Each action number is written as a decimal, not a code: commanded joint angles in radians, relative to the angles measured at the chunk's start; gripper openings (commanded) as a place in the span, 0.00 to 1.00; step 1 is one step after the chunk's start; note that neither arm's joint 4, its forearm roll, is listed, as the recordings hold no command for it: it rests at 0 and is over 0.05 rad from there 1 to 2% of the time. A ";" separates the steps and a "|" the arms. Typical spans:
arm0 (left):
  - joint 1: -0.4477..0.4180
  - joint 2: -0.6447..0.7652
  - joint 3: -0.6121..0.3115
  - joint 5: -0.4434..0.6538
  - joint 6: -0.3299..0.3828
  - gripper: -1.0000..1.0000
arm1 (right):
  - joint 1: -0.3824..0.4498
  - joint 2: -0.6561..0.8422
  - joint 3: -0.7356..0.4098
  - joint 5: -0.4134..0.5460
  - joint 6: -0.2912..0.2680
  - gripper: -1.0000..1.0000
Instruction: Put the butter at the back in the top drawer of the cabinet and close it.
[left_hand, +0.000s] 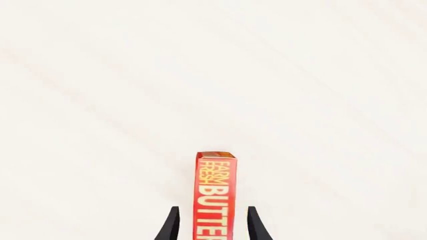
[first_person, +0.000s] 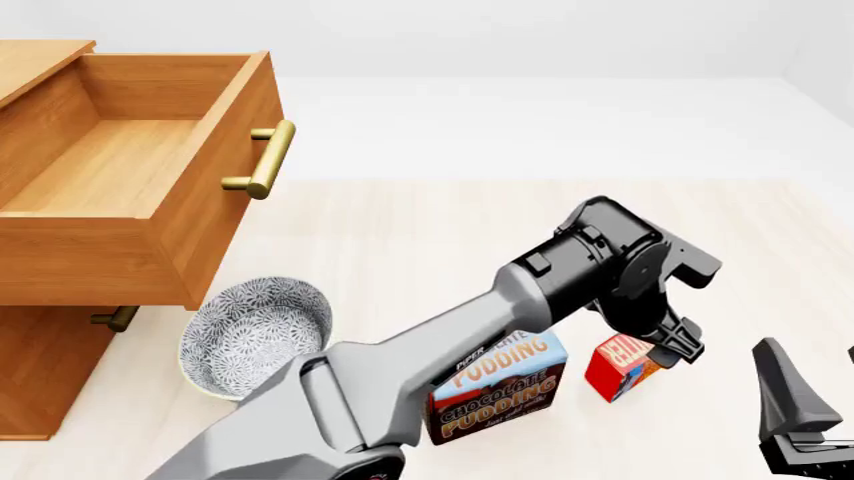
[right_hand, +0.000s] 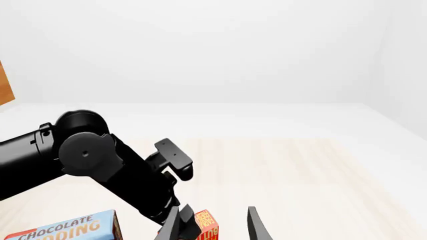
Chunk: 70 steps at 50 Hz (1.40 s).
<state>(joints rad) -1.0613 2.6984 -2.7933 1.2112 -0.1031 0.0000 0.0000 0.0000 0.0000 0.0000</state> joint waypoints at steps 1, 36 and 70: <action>-0.001 0.005 -0.001 0.000 -0.001 1.00 | 0.000 0.000 0.000 0.000 0.000 1.00; -0.013 0.033 -0.015 -0.002 -0.021 1.00 | 0.000 0.000 0.000 0.000 0.000 1.00; -0.009 0.043 -0.019 -0.008 -0.036 1.00 | 0.000 0.000 0.000 0.000 0.000 1.00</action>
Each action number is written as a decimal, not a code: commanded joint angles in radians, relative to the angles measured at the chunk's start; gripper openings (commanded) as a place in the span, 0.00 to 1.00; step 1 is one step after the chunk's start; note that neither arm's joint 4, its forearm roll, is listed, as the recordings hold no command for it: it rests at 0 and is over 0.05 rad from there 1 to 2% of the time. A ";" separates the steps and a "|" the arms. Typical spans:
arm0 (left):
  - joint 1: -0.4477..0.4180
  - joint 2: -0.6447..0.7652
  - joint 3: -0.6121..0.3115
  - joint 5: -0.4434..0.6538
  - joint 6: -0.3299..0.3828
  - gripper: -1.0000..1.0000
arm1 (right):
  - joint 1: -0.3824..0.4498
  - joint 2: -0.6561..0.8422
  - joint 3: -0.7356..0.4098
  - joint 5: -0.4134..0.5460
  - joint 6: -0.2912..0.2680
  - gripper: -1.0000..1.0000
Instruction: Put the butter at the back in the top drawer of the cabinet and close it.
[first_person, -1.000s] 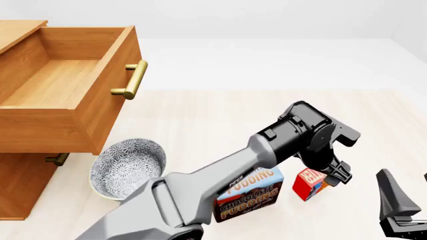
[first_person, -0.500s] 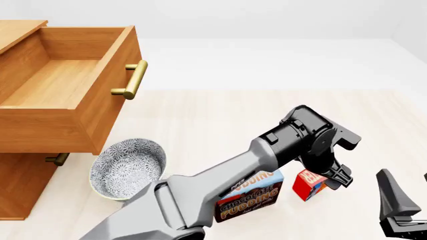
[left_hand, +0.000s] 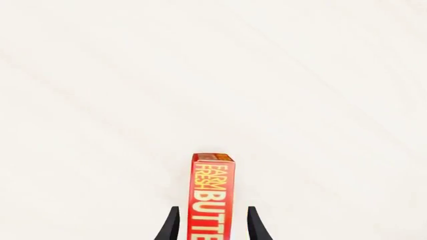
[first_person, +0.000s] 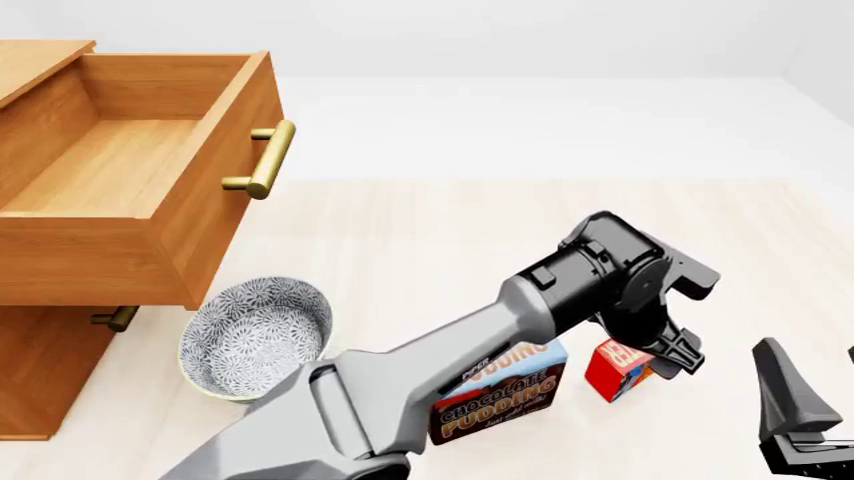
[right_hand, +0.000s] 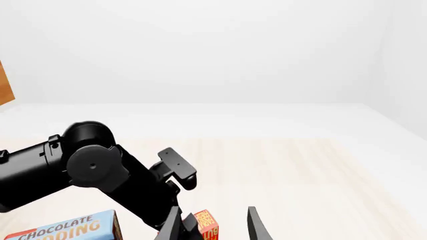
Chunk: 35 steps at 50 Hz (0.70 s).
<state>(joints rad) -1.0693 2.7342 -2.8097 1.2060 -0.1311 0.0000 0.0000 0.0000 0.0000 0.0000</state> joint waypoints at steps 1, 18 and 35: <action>-0.001 0.007 -0.003 -0.003 -0.007 1.00 | 0.000 0.000 0.000 0.000 0.000 1.00; -0.004 0.026 -0.011 -0.011 -0.027 1.00 | 0.000 0.000 0.000 0.000 0.000 1.00; -0.004 0.035 -0.014 -0.020 -0.043 1.00 | 0.000 0.000 0.000 0.000 0.000 1.00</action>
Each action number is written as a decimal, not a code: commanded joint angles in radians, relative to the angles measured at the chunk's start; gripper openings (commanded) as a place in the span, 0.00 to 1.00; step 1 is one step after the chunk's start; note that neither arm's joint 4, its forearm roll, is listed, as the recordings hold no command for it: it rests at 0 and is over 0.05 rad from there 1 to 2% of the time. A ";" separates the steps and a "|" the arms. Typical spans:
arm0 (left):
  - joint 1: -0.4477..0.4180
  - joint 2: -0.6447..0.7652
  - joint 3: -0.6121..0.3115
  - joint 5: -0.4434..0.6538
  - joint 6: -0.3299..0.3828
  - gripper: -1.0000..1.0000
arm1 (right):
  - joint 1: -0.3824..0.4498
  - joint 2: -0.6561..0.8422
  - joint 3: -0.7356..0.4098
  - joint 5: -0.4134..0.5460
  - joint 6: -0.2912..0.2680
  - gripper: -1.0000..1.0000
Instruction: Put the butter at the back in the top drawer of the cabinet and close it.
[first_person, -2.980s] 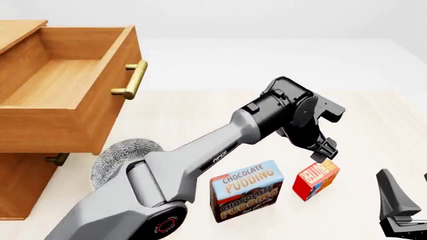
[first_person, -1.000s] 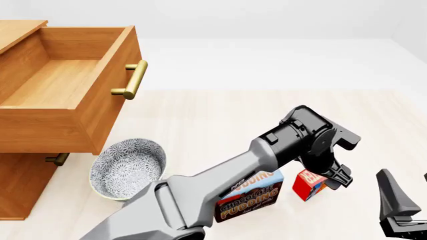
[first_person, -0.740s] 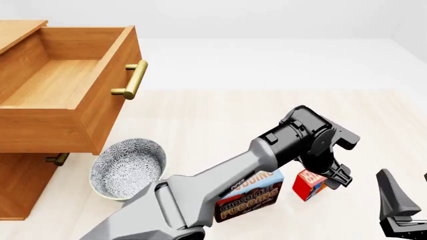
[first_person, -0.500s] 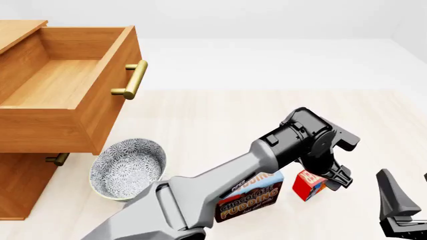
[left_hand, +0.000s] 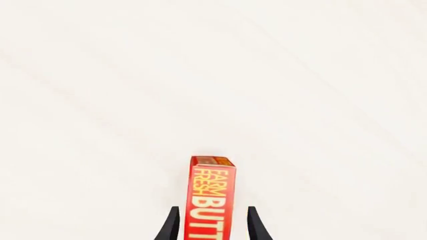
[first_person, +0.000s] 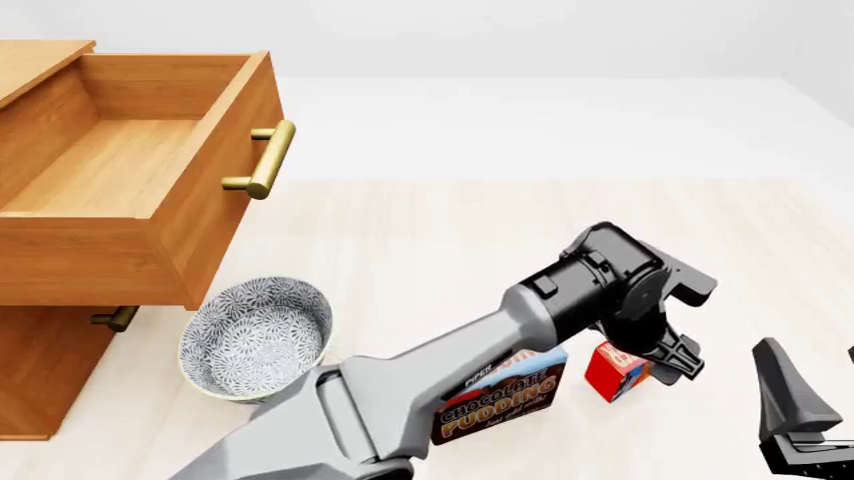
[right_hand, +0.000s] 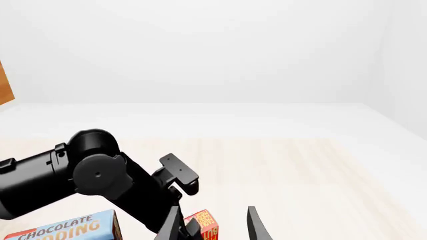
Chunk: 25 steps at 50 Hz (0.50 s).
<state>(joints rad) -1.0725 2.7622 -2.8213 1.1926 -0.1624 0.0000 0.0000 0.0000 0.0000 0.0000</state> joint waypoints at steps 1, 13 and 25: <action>-0.001 0.007 -0.003 -0.009 -0.015 1.00 | 0.000 0.000 0.000 0.000 0.000 1.00; -0.010 0.016 -0.005 -0.017 -0.030 1.00 | 0.000 0.000 0.000 0.000 0.000 1.00; -0.008 0.031 -0.003 -0.037 -0.057 1.00 | 0.000 0.000 0.000 0.000 0.000 1.00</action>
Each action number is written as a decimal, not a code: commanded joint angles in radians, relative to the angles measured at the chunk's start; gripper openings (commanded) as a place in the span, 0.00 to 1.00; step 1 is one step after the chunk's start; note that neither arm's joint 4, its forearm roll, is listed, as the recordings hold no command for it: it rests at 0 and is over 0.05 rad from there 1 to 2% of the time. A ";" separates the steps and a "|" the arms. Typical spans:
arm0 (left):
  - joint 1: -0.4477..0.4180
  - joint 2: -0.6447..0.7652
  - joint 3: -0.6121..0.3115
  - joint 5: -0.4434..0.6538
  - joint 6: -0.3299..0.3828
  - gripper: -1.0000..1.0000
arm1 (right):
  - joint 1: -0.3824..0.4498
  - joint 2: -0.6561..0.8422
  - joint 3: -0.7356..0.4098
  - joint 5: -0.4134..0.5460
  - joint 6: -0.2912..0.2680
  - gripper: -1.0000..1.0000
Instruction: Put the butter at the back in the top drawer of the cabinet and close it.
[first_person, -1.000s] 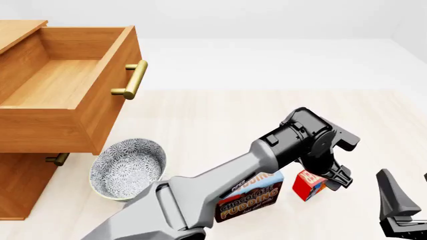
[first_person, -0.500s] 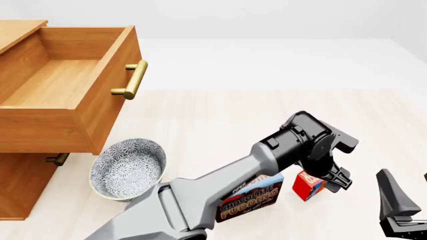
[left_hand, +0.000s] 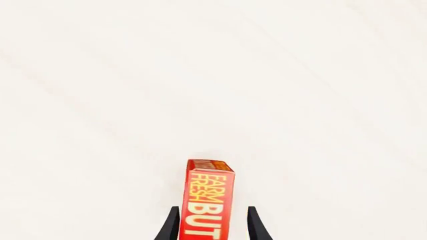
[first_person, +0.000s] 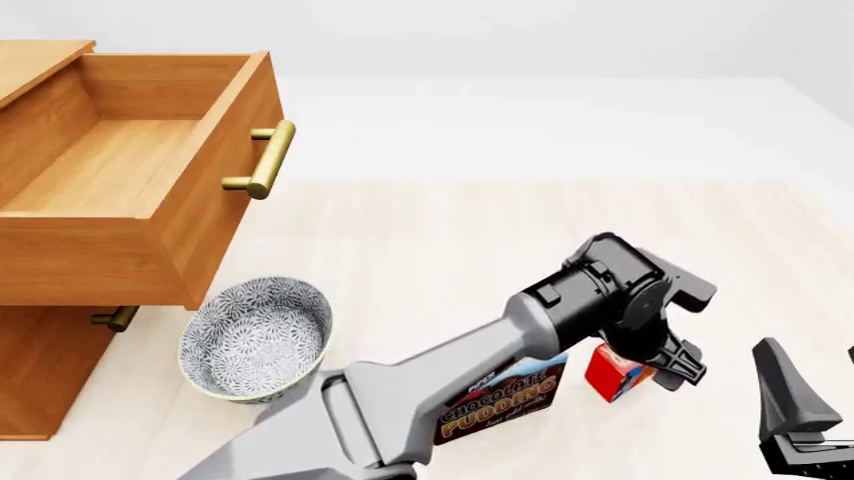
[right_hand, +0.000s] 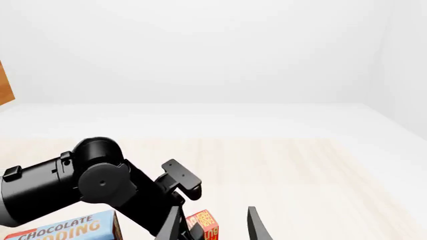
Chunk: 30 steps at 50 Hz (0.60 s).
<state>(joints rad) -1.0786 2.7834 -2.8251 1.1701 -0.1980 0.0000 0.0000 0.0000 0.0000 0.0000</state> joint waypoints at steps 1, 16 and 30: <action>-0.001 0.010 0.001 -0.017 -0.019 1.00 | 0.000 0.000 0.000 0.000 0.000 1.00; -0.011 -0.043 0.042 -0.069 -0.064 0.00 | 0.000 0.000 0.000 0.000 0.000 1.00; 0.040 -0.203 0.224 -0.151 0.017 0.00 | 0.000 0.000 0.000 0.000 0.000 1.00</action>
<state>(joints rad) -1.0635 2.6927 -2.6812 1.0661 -0.2334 0.0000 0.0000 0.0000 0.0000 0.0000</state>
